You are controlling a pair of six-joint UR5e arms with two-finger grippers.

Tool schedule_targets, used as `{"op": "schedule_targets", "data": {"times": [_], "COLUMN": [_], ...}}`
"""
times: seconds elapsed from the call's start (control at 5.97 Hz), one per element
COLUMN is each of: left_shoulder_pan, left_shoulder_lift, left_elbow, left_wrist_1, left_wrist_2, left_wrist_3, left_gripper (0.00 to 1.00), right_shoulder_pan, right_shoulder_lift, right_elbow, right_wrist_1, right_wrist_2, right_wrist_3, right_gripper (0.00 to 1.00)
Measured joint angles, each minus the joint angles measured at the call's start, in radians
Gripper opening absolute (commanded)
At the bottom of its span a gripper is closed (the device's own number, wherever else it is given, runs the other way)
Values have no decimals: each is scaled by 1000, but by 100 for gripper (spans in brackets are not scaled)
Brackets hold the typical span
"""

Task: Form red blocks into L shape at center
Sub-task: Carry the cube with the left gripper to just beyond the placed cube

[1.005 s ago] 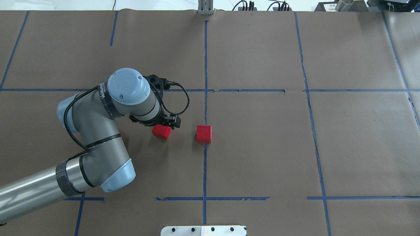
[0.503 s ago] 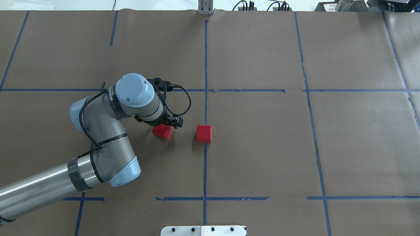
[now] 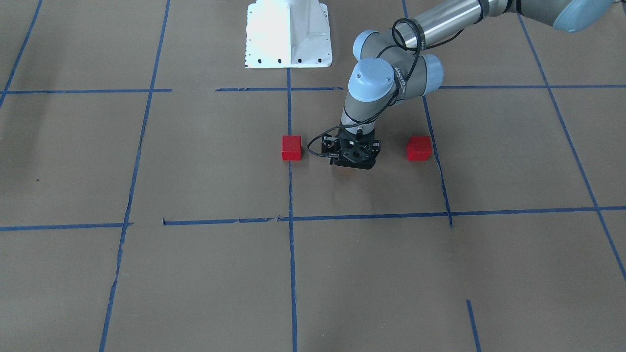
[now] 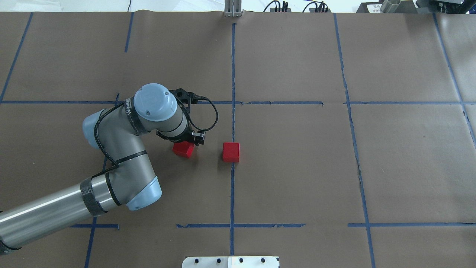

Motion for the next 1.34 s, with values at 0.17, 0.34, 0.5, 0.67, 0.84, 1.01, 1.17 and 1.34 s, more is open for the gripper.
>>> {"op": "schedule_targets", "data": {"times": [0.17,0.34,0.5,0.67,0.84,1.01,1.17,1.34], "left_shoulder_pan": [0,-2,-12,-29,-38,-42,-42,-40], "left_shoulder_lift": [-1,-17,-58,-103,-158,-227,-292,-343], "left_elbow": [-3,-6,-5,6,52,135,236,325], "left_wrist_1": [5,38,107,155,166,151,99,47], "left_wrist_2": [-2,-2,-2,-1,1,3,5,5], "left_wrist_3": [-1,-3,-11,-53,-116,-162,-200,-233], "left_gripper": [24,23,23,23,23,23,23,23], "right_shoulder_pan": [0,0,0,0,0,0,-1,-1], "right_shoulder_lift": [0,0,0,0,0,1,1,1], "right_elbow": [0,0,0,0,0,0,0,0], "right_wrist_1": [0,0,0,0,0,0,0,0], "right_wrist_2": [0,0,0,0,0,0,0,0], "right_wrist_3": [0,0,2,2,2,2,2,1], "right_gripper": [100,100,100,100,100,100,100,100]}}
